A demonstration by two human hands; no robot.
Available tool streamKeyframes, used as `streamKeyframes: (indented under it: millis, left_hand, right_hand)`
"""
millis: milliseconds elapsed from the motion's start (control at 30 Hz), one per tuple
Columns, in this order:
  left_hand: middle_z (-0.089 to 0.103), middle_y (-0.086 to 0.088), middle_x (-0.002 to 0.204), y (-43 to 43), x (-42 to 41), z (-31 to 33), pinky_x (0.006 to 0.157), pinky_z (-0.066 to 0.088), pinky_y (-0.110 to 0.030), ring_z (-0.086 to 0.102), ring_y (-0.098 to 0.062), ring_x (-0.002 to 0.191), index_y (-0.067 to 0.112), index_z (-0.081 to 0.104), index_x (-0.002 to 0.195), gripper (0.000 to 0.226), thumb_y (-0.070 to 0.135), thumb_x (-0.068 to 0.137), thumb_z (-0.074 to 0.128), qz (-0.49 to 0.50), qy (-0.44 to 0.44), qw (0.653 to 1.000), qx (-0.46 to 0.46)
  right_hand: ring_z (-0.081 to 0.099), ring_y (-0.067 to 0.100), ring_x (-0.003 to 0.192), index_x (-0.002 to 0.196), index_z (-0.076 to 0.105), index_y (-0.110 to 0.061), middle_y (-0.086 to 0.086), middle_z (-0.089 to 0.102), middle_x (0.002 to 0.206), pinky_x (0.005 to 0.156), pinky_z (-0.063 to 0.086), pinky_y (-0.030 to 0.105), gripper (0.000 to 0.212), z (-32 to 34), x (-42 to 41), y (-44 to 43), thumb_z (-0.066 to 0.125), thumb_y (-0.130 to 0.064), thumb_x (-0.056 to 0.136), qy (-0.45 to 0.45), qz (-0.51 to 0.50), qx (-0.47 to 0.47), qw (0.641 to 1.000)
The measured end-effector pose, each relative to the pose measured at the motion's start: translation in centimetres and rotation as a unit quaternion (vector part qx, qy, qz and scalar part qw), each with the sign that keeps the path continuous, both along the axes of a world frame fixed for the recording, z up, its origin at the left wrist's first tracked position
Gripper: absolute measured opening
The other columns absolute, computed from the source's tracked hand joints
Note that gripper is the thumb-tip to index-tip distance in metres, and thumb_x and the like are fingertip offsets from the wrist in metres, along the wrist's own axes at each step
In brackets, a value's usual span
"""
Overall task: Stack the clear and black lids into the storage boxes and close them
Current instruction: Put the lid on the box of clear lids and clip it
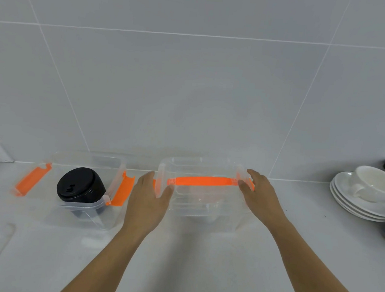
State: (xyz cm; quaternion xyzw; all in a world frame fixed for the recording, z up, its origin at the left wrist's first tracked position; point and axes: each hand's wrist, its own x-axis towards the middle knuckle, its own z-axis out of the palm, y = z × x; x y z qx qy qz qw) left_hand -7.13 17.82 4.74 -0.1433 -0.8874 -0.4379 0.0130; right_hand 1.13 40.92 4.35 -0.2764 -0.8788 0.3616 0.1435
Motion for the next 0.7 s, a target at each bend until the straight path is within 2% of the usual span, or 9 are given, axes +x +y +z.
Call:
streamKeyframes:
  millis: [67, 133, 233, 300, 400, 500, 600, 700]
  left_hand:
    - [0.051, -0.003, 0.136, 0.4, -0.7, 0.2, 0.096, 0.03, -0.025, 0.043, -0.021, 0.127, 0.012, 0.044, 0.134, 0.053, 0.042, 0.09, 0.05, -0.012, 0.053, 0.999, -0.006]
    - [0.034, -0.002, 0.152, 0.9, -1.5, 0.0, 0.11, 0.022, -0.03, 0.025, -0.018, 0.142, 0.013, 0.032, 0.144, 0.062, 0.045, 0.092, 0.045, -0.044, 0.042, 0.997, -0.04]
    - [0.018, -0.001, 0.159, 1.0, -2.2, -1.0, 0.118, 0.01, -0.038, 0.006, -0.018, 0.148, 0.015, 0.02, 0.149, 0.069, 0.051, 0.093, 0.037, -0.091, 0.01, 0.987, -0.134]
    - [0.008, 0.002, 0.161, 1.0, -2.3, -1.7, 0.119, 0.003, -0.036, 0.001, -0.016, 0.148, 0.016, 0.014, 0.151, 0.07, 0.051, 0.094, 0.034, -0.112, 0.009, 0.979, -0.168]
    - [0.002, 0.004, 0.161, 0.9, -2.3, -2.4, 0.117, 0.0, -0.032, -0.001, -0.012, 0.147, 0.017, 0.011, 0.151, 0.07, 0.052, 0.094, 0.032, -0.116, 0.017, 0.978, -0.171]
    - [0.004, 0.004, 0.161, 0.9, -2.4, -2.4, 0.118, 0.006, -0.033, 0.004, -0.011, 0.147, 0.017, 0.014, 0.15, 0.07, 0.052, 0.093, 0.034, -0.11, 0.018, 0.981, -0.158]
    - [0.01, 0.004, 0.16, 0.9, -2.2, -2.3, 0.118, 0.01, -0.035, 0.006, -0.012, 0.147, 0.018, 0.018, 0.15, 0.069, 0.051, 0.092, 0.039, -0.107, 0.017, 0.986, -0.125]
    - [0.021, -0.001, 0.157, 1.1, -1.6, -2.4, 0.118, 0.016, -0.041, 0.016, -0.018, 0.145, 0.019, 0.024, 0.148, 0.067, 0.046, 0.091, 0.048, -0.05, -0.008, 0.999, -0.015]
  right_hand:
    - [0.035, 0.021, 0.133, 0.14, 0.033, -0.016, 0.006, 0.036, 0.146, 0.107, 0.028, 0.036, 0.054, 0.4, -0.2, 0.0, 0.045, -0.039, 0.093, 0.022, 0.023, 0.037, 0.999]
    - [0.024, 0.018, 0.139, 0.142, 0.03, -0.018, 0.002, 0.029, 0.152, 0.113, 0.019, 0.039, 0.058, 0.6, -0.5, 0.0, 0.042, -0.044, 0.092, 0.009, 0.057, 0.059, 0.997]
    - [0.011, 0.014, 0.143, 0.144, 0.025, -0.019, -0.001, 0.017, 0.156, 0.114, 0.009, 0.039, 0.061, 0.0, -0.9, -0.1, 0.036, -0.05, 0.093, -0.048, 0.093, 0.064, 0.992]
    - [0.008, 0.013, 0.144, 0.144, 0.025, -0.018, -0.002, 0.012, 0.157, 0.114, 0.009, 0.04, 0.061, -0.5, -1.0, -0.2, 0.034, -0.05, 0.093, -0.065, 0.1, 0.061, 0.991]
    - [0.008, 0.015, 0.144, 0.144, 0.024, -0.019, -0.002, 0.009, 0.157, 0.113, 0.011, 0.04, 0.059, -0.9, -1.2, -0.2, 0.034, -0.048, 0.094, -0.072, 0.093, 0.08, 0.99]
    - [0.011, 0.016, 0.143, 0.144, 0.026, -0.019, -0.003, 0.011, 0.157, 0.113, 0.013, 0.041, 0.058, -1.1, -1.3, -0.2, 0.035, -0.048, 0.094, -0.073, 0.083, 0.085, 0.99]
    - [0.015, 0.015, 0.142, 0.142, 0.03, -0.022, -0.007, 0.015, 0.156, 0.112, 0.011, 0.043, 0.059, -1.0, -1.2, -0.2, 0.037, -0.051, 0.092, -0.054, 0.075, 0.041, 0.995]
    - [0.025, 0.016, 0.138, 0.139, 0.034, -0.025, -0.005, 0.029, 0.151, 0.114, 0.013, 0.045, 0.06, -1.4, -0.8, -0.2, 0.05, -0.049, 0.087, 0.047, 0.0, -0.065, 0.997]
